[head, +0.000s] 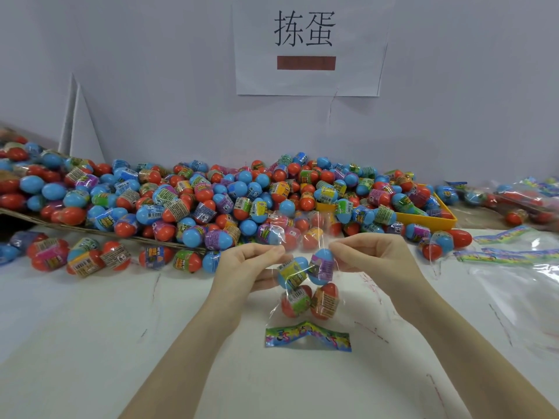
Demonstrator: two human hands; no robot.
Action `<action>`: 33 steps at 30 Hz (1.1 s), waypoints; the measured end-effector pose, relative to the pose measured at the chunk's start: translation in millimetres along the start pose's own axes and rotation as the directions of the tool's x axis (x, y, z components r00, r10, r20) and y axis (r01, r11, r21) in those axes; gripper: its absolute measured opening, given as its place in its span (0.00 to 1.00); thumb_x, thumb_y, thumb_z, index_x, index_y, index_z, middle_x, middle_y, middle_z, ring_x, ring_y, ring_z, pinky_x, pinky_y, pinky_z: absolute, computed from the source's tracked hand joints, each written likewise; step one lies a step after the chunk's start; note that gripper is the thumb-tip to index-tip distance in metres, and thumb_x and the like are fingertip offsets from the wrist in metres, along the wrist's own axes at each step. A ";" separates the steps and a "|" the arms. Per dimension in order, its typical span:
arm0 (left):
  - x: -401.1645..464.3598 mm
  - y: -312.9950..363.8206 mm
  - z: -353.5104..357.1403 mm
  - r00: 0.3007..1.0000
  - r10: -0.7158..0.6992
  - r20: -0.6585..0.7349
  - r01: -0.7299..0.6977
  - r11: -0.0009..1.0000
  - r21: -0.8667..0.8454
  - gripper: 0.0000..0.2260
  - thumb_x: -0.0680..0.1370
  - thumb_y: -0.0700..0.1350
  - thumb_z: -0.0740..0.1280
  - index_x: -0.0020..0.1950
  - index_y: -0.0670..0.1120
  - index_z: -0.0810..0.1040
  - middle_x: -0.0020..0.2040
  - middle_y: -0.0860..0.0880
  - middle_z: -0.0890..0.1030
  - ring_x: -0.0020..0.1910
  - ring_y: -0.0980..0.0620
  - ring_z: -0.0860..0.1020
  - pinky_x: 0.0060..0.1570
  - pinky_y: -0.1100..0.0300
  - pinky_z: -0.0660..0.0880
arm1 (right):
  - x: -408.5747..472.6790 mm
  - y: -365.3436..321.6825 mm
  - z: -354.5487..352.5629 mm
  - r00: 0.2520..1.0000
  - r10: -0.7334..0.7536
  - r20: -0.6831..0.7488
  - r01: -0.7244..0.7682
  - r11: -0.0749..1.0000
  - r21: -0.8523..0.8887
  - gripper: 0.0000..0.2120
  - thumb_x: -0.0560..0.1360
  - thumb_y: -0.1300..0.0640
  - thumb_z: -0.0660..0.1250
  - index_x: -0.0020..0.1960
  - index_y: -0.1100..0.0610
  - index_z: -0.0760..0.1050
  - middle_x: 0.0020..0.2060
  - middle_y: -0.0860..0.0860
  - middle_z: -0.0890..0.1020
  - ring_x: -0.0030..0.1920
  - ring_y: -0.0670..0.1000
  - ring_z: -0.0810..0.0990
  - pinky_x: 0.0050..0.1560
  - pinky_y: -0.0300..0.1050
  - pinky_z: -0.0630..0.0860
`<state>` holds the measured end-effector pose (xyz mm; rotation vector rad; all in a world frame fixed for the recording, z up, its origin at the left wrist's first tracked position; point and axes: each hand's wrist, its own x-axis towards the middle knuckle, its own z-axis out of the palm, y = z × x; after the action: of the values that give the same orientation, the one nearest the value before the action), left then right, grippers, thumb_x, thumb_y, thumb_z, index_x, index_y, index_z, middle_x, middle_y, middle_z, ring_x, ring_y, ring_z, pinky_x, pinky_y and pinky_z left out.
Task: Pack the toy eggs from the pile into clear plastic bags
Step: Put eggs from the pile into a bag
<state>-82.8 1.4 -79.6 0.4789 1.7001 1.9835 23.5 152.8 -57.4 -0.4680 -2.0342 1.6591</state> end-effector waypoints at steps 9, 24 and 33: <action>0.0 0.7 -1.0 1.000 -0.003 0.000 0.003 1.000 0.010 0.03 0.73 0.41 0.68 0.40 0.43 0.80 0.37 0.51 0.85 0.33 0.56 0.82 0.31 0.67 0.77 | 4.2 8.2 -1.3 0.987 0.155 0.040 -0.157 0.986 0.051 0.06 0.75 0.58 0.64 0.43 0.60 0.77 0.31 0.48 0.83 0.32 0.44 0.81 0.36 0.36 0.79; 2.2 4.6 -14.9 0.996 0.021 0.088 -0.027 0.997 0.070 0.03 0.64 0.44 0.71 0.34 0.48 0.85 0.39 0.51 0.85 0.39 0.58 0.83 0.32 0.65 0.77 | 2.2 12.2 -11.1 0.975 0.096 0.199 -0.133 0.974 0.183 0.07 0.61 0.58 0.71 0.38 0.55 0.85 0.37 0.55 0.85 0.36 0.50 0.84 0.34 0.38 0.79; 1.3 8.5 -26.6 0.974 0.094 0.206 -0.124 0.983 0.135 0.07 0.59 0.44 0.72 0.35 0.52 0.86 0.35 0.48 0.85 0.32 0.53 0.82 0.31 0.66 0.77 | 3.2 14.2 -15.9 0.965 0.051 0.257 -0.104 0.975 0.197 0.09 0.60 0.60 0.71 0.38 0.53 0.85 0.39 0.54 0.85 0.38 0.50 0.84 0.36 0.37 0.79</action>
<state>-99.7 -20.5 -75.7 0.8113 1.7322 1.8216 29.2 170.4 -68.4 -0.2789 -2.0026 2.0452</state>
